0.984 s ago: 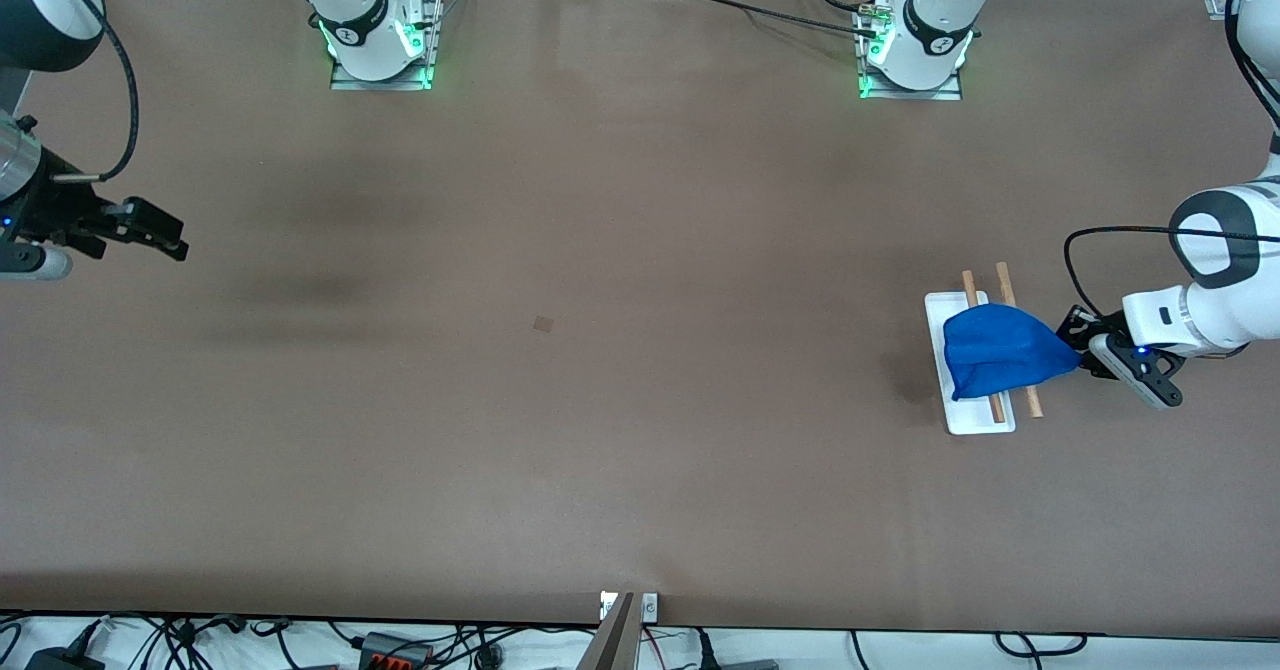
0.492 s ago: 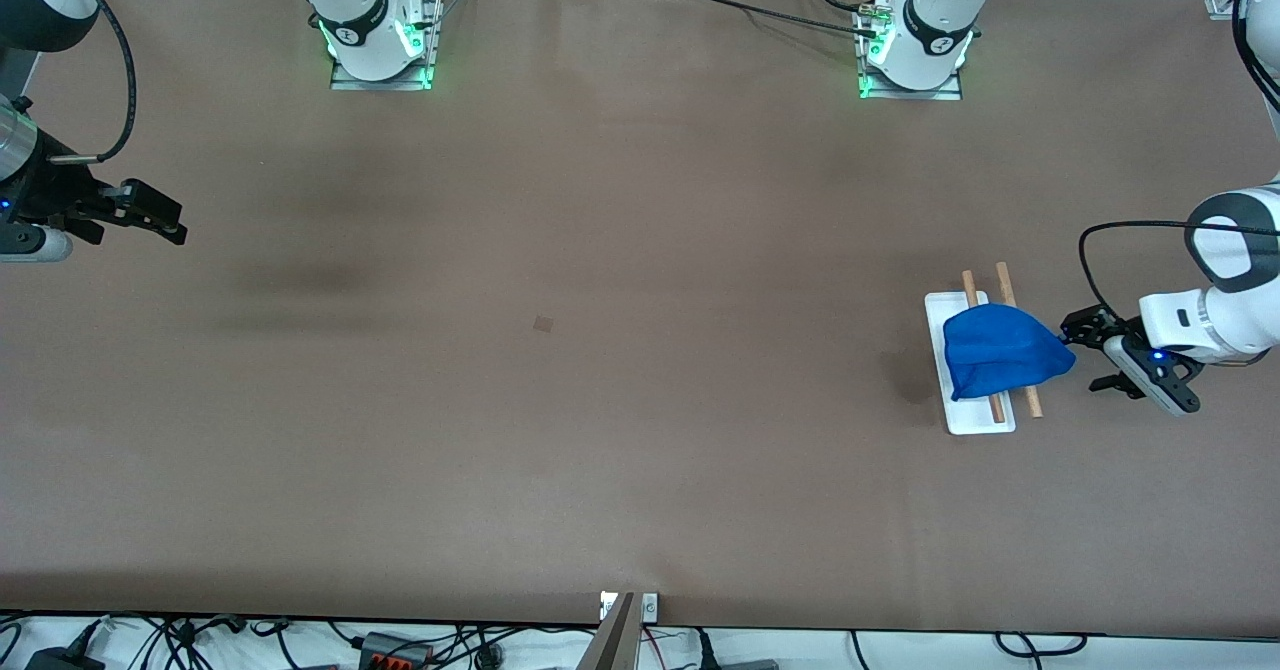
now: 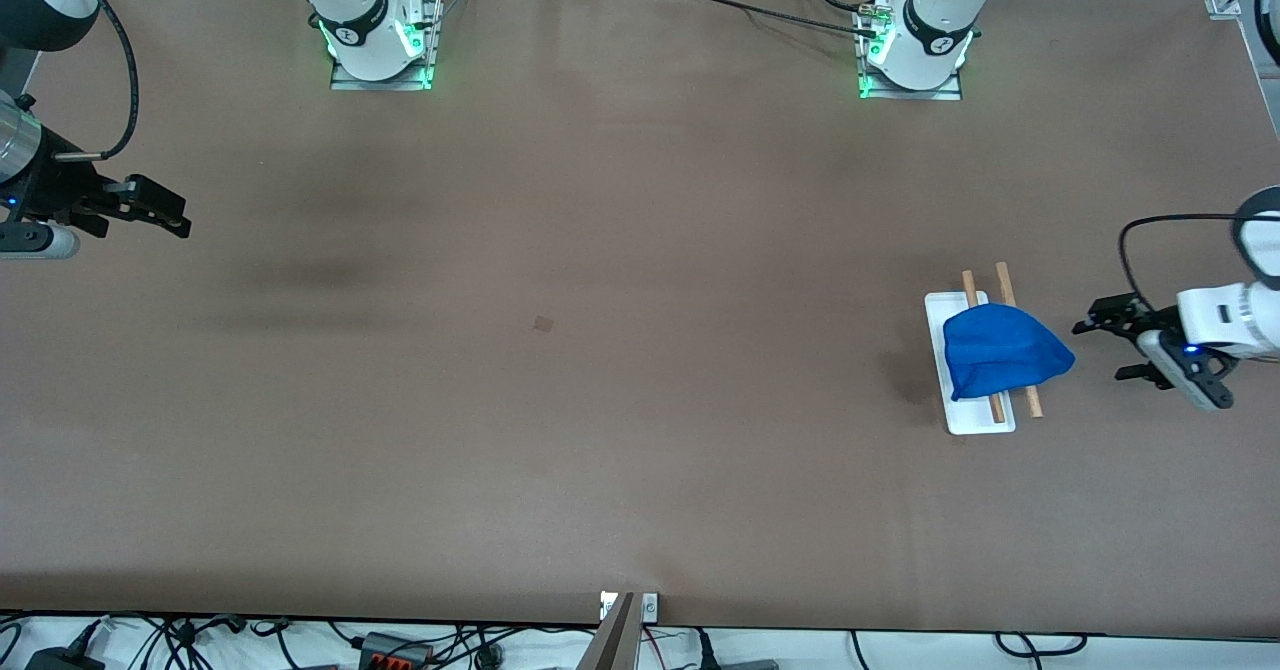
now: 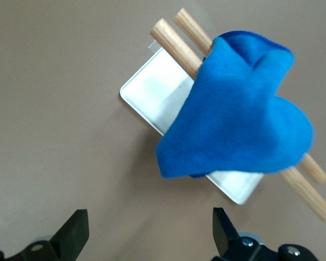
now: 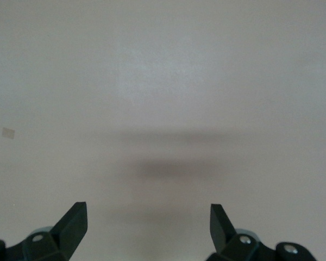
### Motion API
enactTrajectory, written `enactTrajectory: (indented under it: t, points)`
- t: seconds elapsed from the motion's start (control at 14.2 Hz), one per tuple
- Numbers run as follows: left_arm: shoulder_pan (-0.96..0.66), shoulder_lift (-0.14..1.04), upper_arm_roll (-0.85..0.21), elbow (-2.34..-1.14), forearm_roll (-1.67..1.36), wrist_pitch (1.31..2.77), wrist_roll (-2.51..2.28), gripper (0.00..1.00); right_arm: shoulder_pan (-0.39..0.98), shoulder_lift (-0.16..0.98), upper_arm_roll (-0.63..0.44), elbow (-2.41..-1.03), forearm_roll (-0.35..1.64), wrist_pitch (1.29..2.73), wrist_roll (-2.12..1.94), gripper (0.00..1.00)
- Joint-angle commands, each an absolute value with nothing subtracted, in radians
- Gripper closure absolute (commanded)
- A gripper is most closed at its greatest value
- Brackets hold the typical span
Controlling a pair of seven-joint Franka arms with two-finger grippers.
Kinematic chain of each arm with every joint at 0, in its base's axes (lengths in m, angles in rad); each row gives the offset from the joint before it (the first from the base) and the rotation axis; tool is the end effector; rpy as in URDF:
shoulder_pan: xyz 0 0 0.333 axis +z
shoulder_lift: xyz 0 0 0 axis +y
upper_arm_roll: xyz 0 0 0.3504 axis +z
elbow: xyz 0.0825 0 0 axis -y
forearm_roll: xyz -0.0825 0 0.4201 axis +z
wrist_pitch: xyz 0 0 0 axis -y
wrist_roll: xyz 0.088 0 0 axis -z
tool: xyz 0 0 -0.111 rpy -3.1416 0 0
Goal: Pass towel and hang on rack
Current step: 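Open the left gripper and release the towel onto the rack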
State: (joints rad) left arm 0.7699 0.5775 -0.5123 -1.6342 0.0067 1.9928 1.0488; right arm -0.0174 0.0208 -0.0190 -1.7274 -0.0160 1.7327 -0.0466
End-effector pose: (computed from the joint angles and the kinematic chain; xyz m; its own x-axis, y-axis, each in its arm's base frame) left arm 0.6743 0.2252 0.3129 0.7408 -0.6542 0.1521 -0.6685 -0.6962 0.2615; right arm 0.6037 -0.0234 0.5763 0.9998 0.0128 -0.0163 0.0130 -0.9998 0.0154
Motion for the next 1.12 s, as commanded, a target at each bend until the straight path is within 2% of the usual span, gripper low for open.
enactTrajectory:
  t: [0.0, 0.21, 0.49, 0.77, 1.05]
  points:
    - [0.784, 0.584, -0.523, -1.540, 0.031, 1.875, 1.058, 0.00, -0.035, 0.009, -0.003, -1.727, -0.015, 1.712, -0.048, 0.00]
    - [0.805, 0.546, -0.526, -1.490, 0.031, 1.809, 1.066, 0.00, -0.035, 0.012, -0.002, -1.727, -0.015, 1.720, -0.048, 0.00]
    - [0.775, 0.531, -0.538, -1.341, 0.070, 1.611, 1.007, 0.00, -0.035, 0.014, -0.002, -1.726, -0.015, 1.724, -0.048, 0.00]
    - [0.645, 0.520, -0.537, -1.220, 0.093, 1.399, 0.797, 0.00, -0.035, 0.012, -0.002, -1.726, -0.015, 1.727, -0.048, 0.00]
    - [0.586, 0.517, -0.537, -1.190, 0.123, 1.353, 0.727, 0.00, -0.035, 0.012, -0.002, -1.726, -0.025, 1.727, -0.049, 0.00]
